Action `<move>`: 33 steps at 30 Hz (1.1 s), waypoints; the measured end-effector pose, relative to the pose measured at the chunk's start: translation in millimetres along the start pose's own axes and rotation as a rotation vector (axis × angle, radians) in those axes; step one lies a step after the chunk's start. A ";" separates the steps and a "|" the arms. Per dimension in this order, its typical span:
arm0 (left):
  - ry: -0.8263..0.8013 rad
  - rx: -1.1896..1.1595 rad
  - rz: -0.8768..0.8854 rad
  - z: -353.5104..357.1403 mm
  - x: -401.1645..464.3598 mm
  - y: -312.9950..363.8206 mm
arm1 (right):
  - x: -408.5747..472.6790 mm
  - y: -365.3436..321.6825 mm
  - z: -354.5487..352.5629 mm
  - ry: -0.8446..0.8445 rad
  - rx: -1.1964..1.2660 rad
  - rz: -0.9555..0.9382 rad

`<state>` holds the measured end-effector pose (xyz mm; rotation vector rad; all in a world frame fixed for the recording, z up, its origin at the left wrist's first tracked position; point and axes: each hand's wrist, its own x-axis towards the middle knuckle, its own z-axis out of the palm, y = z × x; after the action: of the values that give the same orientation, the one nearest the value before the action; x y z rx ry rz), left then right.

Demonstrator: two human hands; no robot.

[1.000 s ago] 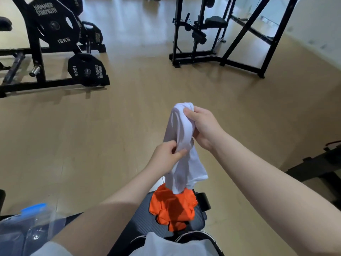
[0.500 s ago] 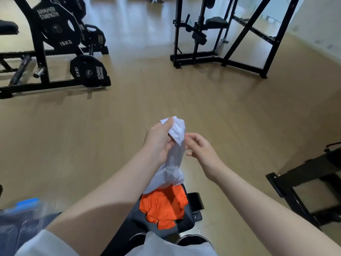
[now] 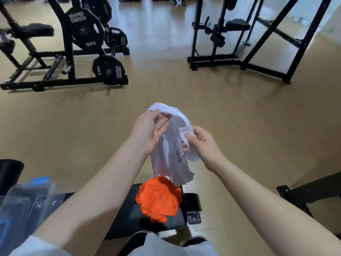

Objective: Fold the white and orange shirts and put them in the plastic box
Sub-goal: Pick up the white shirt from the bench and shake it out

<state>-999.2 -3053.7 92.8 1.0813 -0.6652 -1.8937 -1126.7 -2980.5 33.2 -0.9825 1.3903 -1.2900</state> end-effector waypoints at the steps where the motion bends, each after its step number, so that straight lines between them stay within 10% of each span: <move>1: 0.020 0.112 0.016 -3.3 -1.0 -5.3 | 0.1 -8.0 -7.8 -0.004 -0.062 -0.032; 13: -0.342 0.826 0.386 23.8 -38.7 -47.6 | 0.6 -69.1 -60.4 -0.374 -0.315 -0.150; 23: -0.432 0.493 0.180 68.6 -55.8 -57.6 | -17.9 -59.7 -109.7 -0.366 -0.150 -0.227; 33: -0.404 -0.048 0.267 78.5 -84.1 -64.3 | -32.0 -20.5 -111.2 0.078 -0.548 -0.192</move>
<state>-1069.9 -2945.5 118.4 0.5462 -0.9341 -1.8928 -1229.6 -2927.9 54.7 -1.4730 1.7942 -1.1095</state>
